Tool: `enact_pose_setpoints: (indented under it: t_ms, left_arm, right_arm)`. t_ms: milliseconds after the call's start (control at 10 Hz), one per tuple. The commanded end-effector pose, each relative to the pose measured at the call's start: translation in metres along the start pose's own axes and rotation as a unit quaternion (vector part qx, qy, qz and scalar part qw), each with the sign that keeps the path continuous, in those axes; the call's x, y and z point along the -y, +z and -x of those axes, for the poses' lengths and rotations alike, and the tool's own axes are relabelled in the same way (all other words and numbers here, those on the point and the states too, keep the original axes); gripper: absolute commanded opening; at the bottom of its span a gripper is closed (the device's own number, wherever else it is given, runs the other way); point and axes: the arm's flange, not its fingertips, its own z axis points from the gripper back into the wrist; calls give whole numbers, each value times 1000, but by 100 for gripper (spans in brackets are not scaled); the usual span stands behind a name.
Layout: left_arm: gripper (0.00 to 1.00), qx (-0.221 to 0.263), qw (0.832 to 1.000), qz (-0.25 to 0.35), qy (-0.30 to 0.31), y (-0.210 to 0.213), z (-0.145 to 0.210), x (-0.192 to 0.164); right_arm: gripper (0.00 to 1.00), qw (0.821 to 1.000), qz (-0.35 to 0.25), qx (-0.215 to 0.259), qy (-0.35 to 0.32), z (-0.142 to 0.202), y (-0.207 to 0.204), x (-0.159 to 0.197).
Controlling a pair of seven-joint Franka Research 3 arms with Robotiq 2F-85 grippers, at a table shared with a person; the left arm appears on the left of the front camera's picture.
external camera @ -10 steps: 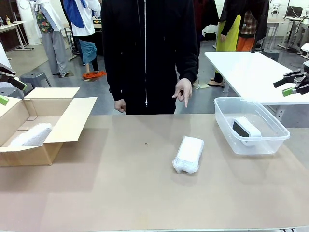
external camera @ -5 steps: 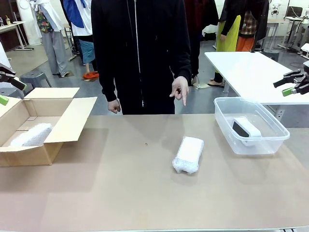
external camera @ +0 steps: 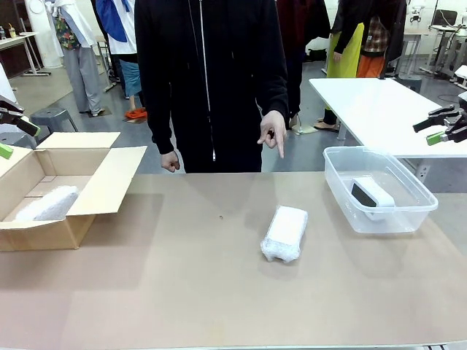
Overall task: Separate and place wrapped and unwrapped clocks.
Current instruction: Pick up the Digital clock indicated by the person.
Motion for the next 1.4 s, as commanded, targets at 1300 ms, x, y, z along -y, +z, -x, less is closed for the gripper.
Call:
enact_pose_setpoints:
  t_ms: [1300]
  left_arm:
    - [100,-78,978,-76,177,-47,-88,-1]
  right_arm:
    - [100,1000,-2,3,1,-1,-2,0]
